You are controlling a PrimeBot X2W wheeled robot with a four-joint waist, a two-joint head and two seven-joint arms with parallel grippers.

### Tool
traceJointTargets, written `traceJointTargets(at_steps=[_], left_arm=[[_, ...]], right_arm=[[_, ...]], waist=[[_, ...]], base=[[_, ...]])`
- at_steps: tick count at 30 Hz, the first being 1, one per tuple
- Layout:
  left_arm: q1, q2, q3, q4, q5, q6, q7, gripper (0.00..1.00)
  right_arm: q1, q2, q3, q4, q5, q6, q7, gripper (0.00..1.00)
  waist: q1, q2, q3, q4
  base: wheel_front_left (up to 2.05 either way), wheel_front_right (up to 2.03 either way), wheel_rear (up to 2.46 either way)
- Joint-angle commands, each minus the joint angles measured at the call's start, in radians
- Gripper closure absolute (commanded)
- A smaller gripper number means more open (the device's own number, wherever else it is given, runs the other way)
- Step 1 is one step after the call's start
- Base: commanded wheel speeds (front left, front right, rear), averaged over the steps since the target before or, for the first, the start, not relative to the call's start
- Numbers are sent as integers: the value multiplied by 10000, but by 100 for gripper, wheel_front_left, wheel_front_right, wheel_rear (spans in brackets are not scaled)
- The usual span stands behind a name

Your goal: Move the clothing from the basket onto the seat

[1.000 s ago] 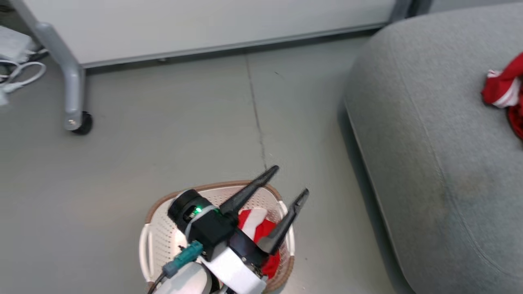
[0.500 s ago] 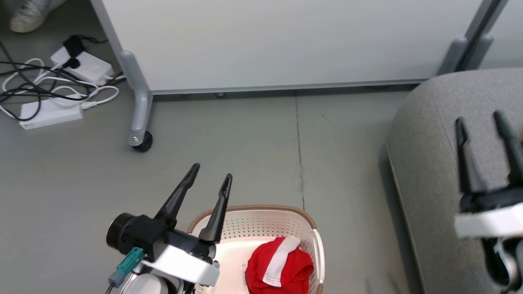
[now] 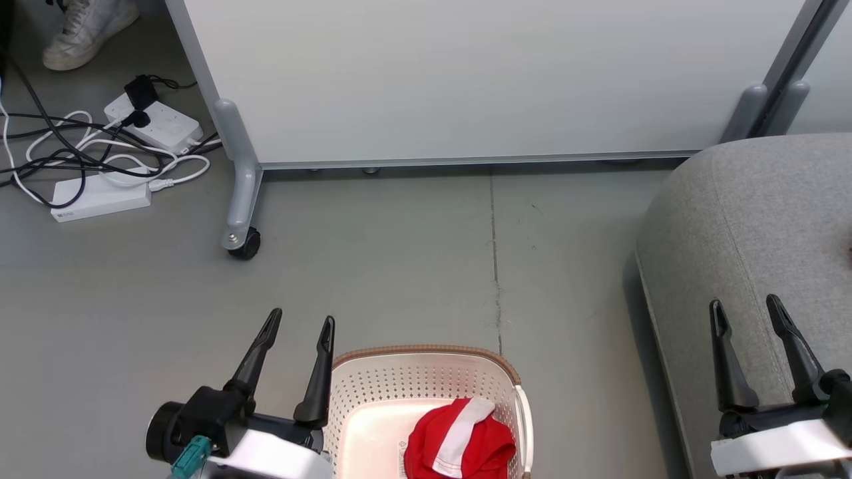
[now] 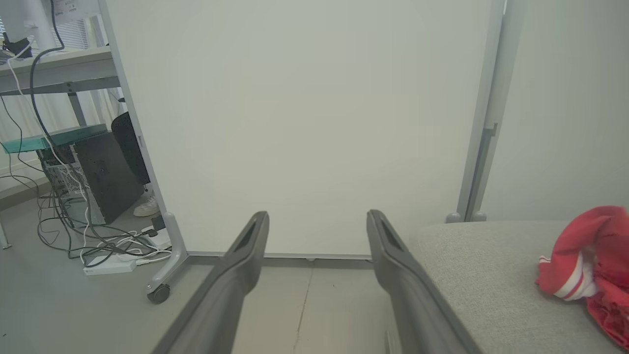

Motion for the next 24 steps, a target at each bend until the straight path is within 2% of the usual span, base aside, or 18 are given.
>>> traceJointTargets(at_steps=[1,13,24], left_arm=[[131,44,52,60,-152,56,-14,0],[275,39,-246,595,-135,320,-14,0],[345,38,-291,670,-49,209,-13,0]], right_arm=[[109,31,-107,15,-158,2,-42,0],[266,363,-290,242,-202,2,-42,0],[201,494,-423,429,220,2,-42,0]], waist=[[0,0,9,-19],[0,0,76,-78],[0,0,-28,-164]], base=[[0,0,0],[0,0,0],[0,0,0]])
